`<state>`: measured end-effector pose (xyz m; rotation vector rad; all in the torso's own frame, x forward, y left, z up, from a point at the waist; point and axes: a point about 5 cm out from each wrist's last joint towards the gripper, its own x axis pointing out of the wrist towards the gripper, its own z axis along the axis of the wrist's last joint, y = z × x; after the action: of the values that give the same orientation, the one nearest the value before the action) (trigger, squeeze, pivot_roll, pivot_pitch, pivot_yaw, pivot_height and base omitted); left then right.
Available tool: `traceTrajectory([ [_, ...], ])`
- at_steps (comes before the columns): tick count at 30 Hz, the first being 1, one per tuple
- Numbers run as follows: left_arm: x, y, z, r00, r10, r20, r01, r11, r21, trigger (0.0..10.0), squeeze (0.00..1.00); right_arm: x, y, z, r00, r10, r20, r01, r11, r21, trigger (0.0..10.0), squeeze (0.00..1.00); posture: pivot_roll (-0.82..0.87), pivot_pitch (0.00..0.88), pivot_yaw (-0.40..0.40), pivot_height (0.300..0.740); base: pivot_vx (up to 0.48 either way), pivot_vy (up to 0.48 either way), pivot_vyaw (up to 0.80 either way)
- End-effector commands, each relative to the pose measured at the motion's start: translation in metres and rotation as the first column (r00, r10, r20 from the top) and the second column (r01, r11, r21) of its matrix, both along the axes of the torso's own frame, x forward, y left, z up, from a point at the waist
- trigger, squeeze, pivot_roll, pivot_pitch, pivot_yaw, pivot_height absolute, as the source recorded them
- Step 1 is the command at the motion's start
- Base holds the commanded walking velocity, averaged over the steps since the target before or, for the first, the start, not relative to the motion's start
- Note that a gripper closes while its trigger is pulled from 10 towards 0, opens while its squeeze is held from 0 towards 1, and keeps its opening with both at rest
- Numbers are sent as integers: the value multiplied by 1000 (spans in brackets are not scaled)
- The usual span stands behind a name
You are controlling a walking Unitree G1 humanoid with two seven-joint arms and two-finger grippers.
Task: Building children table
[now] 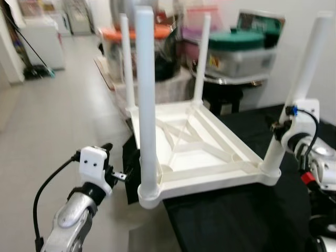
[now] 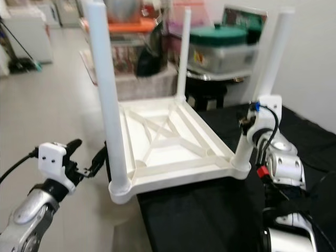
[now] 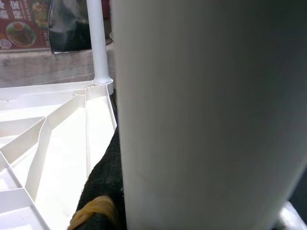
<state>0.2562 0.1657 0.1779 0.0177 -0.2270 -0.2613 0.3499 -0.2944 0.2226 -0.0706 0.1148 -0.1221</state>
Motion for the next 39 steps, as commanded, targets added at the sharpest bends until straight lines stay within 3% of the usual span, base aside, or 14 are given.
traceTrajectory([
  [1,-2,-2,-2,1000,-14,-8,14,1000,-5,10000,0,-3,2,-38,984,0,-179,-1,1000,-7,0,0,63,0,-73,740,0,0,0],
  [7,-2,-2,-1,1000,-21,-11,21,1000,-8,10000,0,-3,2,-38,983,-2,-181,0,1000,-9,0,0,62,0,-73,740,0,0,0],
  [26,-3,-4,0,999,-40,-10,40,999,-8,10000,0,-3,0,-39,982,-15,-190,12,1000,-17,0,0,64,0,-70,740,-316,0,0],
  [39,-2,-4,0,999,-36,-4,36,999,8,10000,0,-6,-4,-40,980,-42,-196,40,999,-18,0,0,56,0,-67,740,0,0,0],
])
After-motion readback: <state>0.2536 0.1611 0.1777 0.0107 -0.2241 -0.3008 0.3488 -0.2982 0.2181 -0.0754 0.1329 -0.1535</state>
